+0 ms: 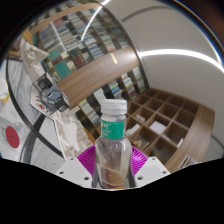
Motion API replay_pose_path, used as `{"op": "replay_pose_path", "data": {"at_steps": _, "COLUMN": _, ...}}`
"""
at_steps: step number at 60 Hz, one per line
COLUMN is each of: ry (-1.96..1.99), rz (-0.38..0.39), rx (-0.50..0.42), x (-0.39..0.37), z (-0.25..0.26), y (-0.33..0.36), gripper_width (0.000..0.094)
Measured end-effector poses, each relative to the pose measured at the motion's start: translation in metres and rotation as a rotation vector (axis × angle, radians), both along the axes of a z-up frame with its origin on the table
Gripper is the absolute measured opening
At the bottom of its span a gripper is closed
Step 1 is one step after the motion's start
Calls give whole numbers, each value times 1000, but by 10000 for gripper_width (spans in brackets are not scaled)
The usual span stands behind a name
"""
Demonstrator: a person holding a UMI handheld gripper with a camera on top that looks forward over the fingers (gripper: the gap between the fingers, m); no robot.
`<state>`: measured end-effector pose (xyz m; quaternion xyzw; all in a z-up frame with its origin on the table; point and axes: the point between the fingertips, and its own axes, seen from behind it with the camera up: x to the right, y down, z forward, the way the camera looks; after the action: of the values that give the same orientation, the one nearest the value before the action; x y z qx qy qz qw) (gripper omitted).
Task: Pour water
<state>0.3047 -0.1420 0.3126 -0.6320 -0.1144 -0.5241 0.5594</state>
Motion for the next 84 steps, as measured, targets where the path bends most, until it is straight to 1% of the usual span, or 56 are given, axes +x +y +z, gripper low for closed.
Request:
{"op": "replay_pose_path", "data": {"at_steps": 4, "ry": -201, "rz": 37, "rx": -40, "x": -42, "z": 16, "y": 36, "gripper_width": 421}}
{"op": "replay_pose_path", "data": {"at_steps": 6, "ry": -307, "rz": 70, "rx": -52, "x": -67, "z": 18, "y": 55, "gripper_width": 421}}
{"op": "replay_pose_path", "data": {"at_steps": 11, "ry": -605, "rz": 132, "rx": -133, "x": -131, "z": 19, "y": 91, "gripper_width": 422}}
{"op": "replay_pose_path", "data": {"at_steps": 17, "ry": -901, "rz": 223, "rx": -204, "x": -198, "z": -11, "y": 128, "gripper_width": 421}}
{"op": "replay_pose_path", "data": {"at_steps": 22, "ry": -1119, "rz": 258, "rx": -262, "x": -250, "z": -33, "y": 139, "gripper_width": 420}}
{"op": "replay_pose_path", "data": {"at_steps": 29, "ry": -1331, "rz": 330, "rx": -324, "x": -292, "z": -81, "y": 154, "gripper_width": 418}}
{"op": "replay_pose_path", "data": {"at_steps": 32, "ry": -1388, "rz": 348, "rx": -344, "x": -295, "z": -98, "y": 156, "gripper_width": 421}}
{"op": "replay_pose_path", "data": {"at_steps": 34, "ry": -1401, "rz": 363, "rx": -354, "x": -305, "z": -105, "y": 156, "gripper_width": 420}}
{"op": "replay_pose_path", "data": {"at_steps": 38, "ry": -1381, "rz": 369, "rx": -352, "x": -306, "z": -107, "y": 155, "gripper_width": 421}}
{"op": "replay_pose_path", "data": {"at_steps": 43, "ry": -1293, "rz": 384, "rx": -312, "x": -314, "z": -92, "y": 152, "gripper_width": 420}}
{"op": "replay_pose_path", "data": {"at_steps": 48, "ry": -1096, "rz": 435, "rx": -223, "x": -314, "z": -57, "y": 142, "gripper_width": 421}}
{"op": "replay_pose_path", "data": {"at_steps": 53, "ry": -751, "rz": 488, "rx": -119, "x": -307, "z": -15, "y": 129, "gripper_width": 420}}
{"op": "replay_pose_path", "data": {"at_steps": 57, "ry": -416, "rz": 542, "rx": -62, "x": -304, "z": 9, "y": 121, "gripper_width": 421}}
{"op": "replay_pose_path", "data": {"at_steps": 60, "ry": -163, "rz": 564, "rx": -22, "x": -298, "z": 11, "y": 118, "gripper_width": 420}}
{"op": "replay_pose_path", "data": {"at_steps": 63, "ry": 89, "rz": 597, "rx": -3, "x": -283, "z": 13, "y": 113, "gripper_width": 420}}
{"op": "replay_pose_path", "data": {"at_steps": 66, "ry": 325, "rz": 628, "rx": -4, "x": -281, "z": -3, "y": 115, "gripper_width": 421}}
{"op": "replay_pose_path", "data": {"at_steps": 68, "ry": 462, "rz": 624, "rx": 2, "x": -285, "z": -20, "y": 117, "gripper_width": 419}}
{"op": "replay_pose_path", "data": {"at_steps": 71, "ry": 641, "rz": 632, "rx": -15, "x": -272, "z": -42, "y": 118, "gripper_width": 419}}
{"op": "replay_pose_path", "data": {"at_steps": 75, "ry": 806, "rz": 598, "rx": -46, "x": -273, "z": -91, "y": 124, "gripper_width": 421}}
{"op": "replay_pose_path", "data": {"at_steps": 76, "ry": 831, "rz": 593, "rx": -60, "x": -255, "z": -94, "y": 122, "gripper_width": 422}}
{"op": "replay_pose_path", "data": {"at_steps": 78, "ry": 878, "rz": 571, "rx": -75, "x": -247, "z": -116, "y": 124, "gripper_width": 421}}
{"op": "replay_pose_path", "data": {"at_steps": 79, "ry": 900, "rz": 557, "rx": -83, "x": -255, "z": -133, "y": 127, "gripper_width": 420}}
{"op": "replay_pose_path", "data": {"at_steps": 84, "ry": 952, "rz": 523, "rx": -128, "x": -236, "z": -178, "y": 128, "gripper_width": 421}}
